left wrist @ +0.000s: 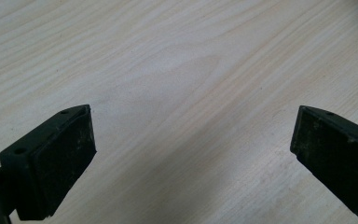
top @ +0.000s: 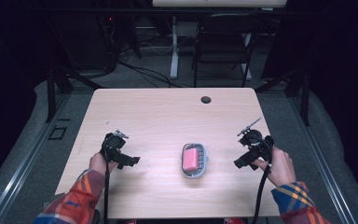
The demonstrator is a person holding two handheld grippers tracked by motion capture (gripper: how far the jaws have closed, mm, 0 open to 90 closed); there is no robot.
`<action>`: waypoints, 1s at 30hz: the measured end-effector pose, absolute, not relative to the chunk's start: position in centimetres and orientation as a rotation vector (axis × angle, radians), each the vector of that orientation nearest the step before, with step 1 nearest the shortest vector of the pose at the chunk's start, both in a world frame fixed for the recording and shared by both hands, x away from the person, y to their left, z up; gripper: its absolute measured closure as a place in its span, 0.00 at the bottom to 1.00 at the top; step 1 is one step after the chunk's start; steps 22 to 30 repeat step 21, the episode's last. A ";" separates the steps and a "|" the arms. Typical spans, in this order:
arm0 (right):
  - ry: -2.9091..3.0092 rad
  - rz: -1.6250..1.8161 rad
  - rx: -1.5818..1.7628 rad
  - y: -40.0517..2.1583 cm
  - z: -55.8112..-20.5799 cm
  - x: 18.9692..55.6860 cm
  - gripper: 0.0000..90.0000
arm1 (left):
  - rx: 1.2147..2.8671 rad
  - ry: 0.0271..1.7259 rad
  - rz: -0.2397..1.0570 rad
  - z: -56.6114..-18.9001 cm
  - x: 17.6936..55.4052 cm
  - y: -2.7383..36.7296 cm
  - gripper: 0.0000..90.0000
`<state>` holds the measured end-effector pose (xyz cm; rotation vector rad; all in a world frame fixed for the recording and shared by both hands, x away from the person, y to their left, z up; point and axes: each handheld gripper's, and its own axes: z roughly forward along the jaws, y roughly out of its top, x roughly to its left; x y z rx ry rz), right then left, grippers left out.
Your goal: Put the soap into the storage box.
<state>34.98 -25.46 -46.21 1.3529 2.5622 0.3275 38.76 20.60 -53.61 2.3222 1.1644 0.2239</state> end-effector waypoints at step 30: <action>2.630 0.274 1.299 -28.3 -52.4 32.2 0.04 | 2.334 1.120 0.261 -53.2 38.5 20.4 0.00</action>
